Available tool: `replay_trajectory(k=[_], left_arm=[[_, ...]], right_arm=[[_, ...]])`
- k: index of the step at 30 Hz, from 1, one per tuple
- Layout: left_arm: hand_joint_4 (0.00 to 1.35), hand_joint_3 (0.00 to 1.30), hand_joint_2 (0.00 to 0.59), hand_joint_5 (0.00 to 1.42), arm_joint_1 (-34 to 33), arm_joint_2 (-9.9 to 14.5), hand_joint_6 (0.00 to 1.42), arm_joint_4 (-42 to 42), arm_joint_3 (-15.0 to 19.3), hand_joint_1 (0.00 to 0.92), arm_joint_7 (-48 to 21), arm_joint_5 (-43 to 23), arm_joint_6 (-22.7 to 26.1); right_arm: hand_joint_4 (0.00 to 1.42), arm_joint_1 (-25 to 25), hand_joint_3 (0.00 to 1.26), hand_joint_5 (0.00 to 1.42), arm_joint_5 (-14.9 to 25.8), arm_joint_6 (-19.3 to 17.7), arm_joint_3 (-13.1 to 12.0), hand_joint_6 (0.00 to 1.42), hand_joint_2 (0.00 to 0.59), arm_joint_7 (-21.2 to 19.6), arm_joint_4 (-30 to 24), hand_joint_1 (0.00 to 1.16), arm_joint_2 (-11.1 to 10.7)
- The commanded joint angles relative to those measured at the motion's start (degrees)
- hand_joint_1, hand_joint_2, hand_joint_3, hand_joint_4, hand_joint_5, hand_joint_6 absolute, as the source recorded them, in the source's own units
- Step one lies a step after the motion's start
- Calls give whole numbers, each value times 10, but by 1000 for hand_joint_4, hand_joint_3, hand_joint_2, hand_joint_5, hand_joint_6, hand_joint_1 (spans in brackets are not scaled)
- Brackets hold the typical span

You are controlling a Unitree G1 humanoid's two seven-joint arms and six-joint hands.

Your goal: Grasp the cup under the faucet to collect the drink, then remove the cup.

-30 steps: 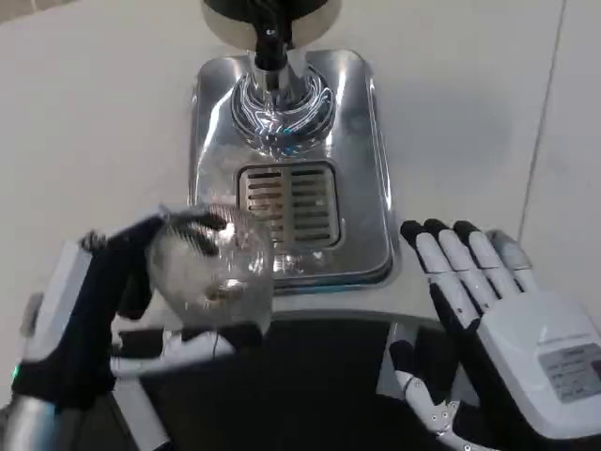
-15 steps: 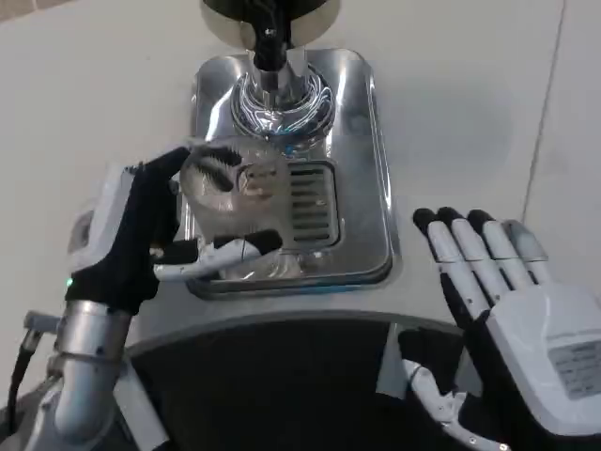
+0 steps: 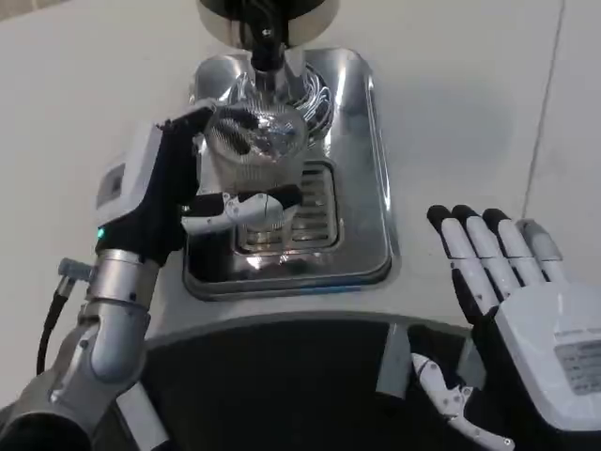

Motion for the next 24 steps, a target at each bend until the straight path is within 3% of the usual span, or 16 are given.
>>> replay_trajectory(k=[1, 5, 8, 11, 15, 18, 24], left_arm=[[1159, 1153, 59, 1424, -26, -8, 1424, 36, -15, 615, 31, -5, 16], [1167, 1134, 75, 1413, -33, -12, 1424, 50, -32, 608, 49, 0, 21], [1172, 1026, 95, 1356, -38, -10, 1424, 54, -53, 558, 64, 14, 20], [874, 701, 91, 1160, -37, -1, 1398, 55, -68, 387, 62, 11, 16], [592, 427, 54, 1011, -38, 10, 1324, 57, -73, 199, 49, 3, 12], [438, 335, 38, 896, -39, 16, 1218, 56, -76, 159, 47, 0, 11], [281, 236, 16, 754, -33, 28, 1061, 52, -78, 137, 44, -4, 6]], right_arm=[[0, 0, 0, 0, -7, 7, 0, 0, 547, 9, -12, 294, 5], [0, -2, 0, 0, -13, 15, 2, 0, 547, 15, -16, 294, 13], [0, -6, 0, 0, -14, 15, 3, 0, 547, 20, -17, 294, 14], [0, -6, 0, 0, -11, 15, 2, 0, 547, 22, -16, 294, 14], [0, -3, 0, 0, -6, 11, 4, 0, 547, 17, -12, 294, 13], [0, -4, 0, 0, 1, 8, 3, 0, 547, 15, -10, 295, 10], [0, -3, 0, 0, 10, 5, 6, 0, 547, 11, -8, 295, 6]])
